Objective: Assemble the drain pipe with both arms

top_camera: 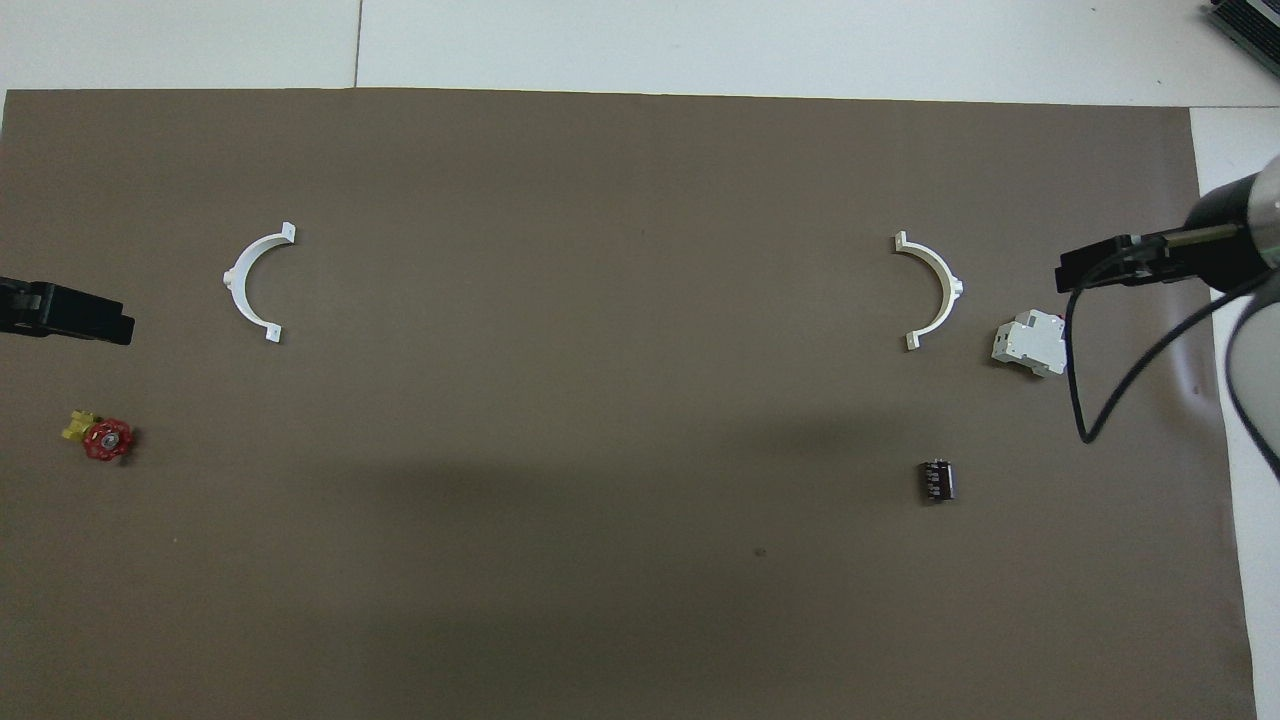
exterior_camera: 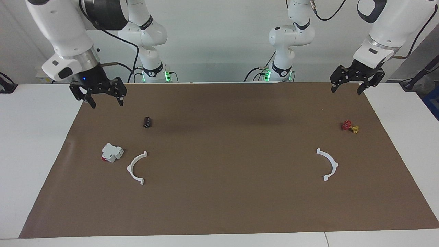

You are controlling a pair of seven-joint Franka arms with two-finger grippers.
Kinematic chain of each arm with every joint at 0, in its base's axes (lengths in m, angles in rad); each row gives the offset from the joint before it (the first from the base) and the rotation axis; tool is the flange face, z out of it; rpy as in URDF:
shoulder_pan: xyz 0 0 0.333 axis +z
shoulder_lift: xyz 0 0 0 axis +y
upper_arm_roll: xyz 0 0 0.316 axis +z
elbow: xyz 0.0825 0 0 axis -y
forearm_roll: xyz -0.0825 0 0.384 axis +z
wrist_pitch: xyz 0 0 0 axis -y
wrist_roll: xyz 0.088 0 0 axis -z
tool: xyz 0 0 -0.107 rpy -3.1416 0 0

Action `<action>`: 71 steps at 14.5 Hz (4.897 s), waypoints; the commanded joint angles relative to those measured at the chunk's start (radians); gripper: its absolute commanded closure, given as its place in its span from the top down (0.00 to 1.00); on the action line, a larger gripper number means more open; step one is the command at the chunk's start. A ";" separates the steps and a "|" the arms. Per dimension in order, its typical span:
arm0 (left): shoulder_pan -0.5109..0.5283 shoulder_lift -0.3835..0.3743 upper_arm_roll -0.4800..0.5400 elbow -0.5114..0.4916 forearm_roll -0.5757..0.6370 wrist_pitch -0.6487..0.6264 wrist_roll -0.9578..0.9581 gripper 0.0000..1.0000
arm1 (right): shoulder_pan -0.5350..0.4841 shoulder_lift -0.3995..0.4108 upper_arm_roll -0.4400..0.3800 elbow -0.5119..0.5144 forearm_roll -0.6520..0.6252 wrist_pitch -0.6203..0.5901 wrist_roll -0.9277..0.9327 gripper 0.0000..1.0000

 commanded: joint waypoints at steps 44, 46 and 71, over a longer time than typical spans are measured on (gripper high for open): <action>0.077 0.438 0.004 -0.194 -0.011 0.726 -0.007 0.97 | 0.170 0.357 0.003 -0.075 -0.071 0.409 0.525 0.00; 0.082 0.467 0.004 -0.191 -0.008 0.752 -0.005 0.92 | 0.218 0.374 0.003 -0.027 -0.068 0.386 0.671 0.00; 0.066 0.464 0.004 -0.160 0.002 0.705 -0.001 0.00 | 0.548 0.707 0.041 0.340 -0.057 0.435 1.279 0.00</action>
